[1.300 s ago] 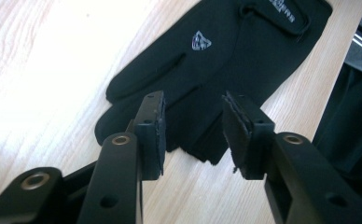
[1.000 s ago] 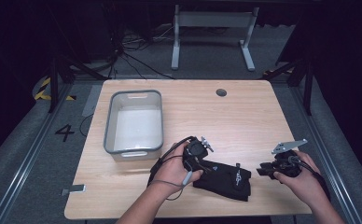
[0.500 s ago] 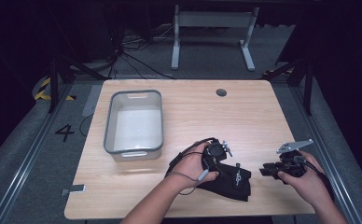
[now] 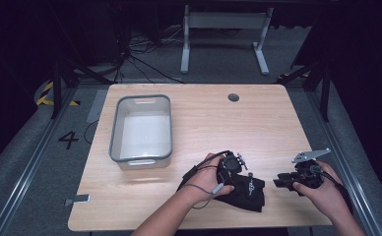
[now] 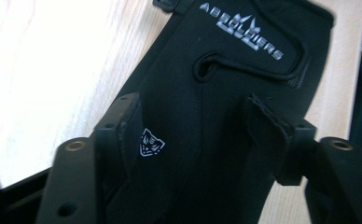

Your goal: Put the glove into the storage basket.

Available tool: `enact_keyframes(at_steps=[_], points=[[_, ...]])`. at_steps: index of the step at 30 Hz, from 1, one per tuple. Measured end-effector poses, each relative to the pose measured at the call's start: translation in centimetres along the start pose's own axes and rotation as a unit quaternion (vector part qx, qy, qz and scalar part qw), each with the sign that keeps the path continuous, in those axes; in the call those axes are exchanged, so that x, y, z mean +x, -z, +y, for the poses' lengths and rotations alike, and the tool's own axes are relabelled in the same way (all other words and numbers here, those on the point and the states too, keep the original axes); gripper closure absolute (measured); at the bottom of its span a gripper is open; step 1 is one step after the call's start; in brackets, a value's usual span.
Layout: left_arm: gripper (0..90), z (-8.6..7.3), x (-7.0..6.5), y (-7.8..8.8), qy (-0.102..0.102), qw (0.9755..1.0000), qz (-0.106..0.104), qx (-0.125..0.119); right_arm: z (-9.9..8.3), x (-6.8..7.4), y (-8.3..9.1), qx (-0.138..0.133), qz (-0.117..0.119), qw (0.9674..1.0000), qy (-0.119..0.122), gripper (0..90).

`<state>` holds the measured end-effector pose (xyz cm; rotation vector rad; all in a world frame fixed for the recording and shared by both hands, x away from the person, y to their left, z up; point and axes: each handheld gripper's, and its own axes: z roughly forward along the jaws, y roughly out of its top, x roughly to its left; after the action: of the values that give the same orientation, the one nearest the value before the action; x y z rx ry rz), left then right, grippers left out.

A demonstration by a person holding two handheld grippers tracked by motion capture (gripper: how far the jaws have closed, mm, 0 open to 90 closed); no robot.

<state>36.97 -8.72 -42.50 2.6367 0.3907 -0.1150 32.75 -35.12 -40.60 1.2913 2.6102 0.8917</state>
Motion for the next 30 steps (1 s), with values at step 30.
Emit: enact_keyframes(at_steps=[30], points=[[56.0,0.5,-1.5,-1.2,-0.031,0.9958,0.074,0.044,0.3,0.6,-0.4,-0.001,0.016,0.9999,-0.004,63.8]])
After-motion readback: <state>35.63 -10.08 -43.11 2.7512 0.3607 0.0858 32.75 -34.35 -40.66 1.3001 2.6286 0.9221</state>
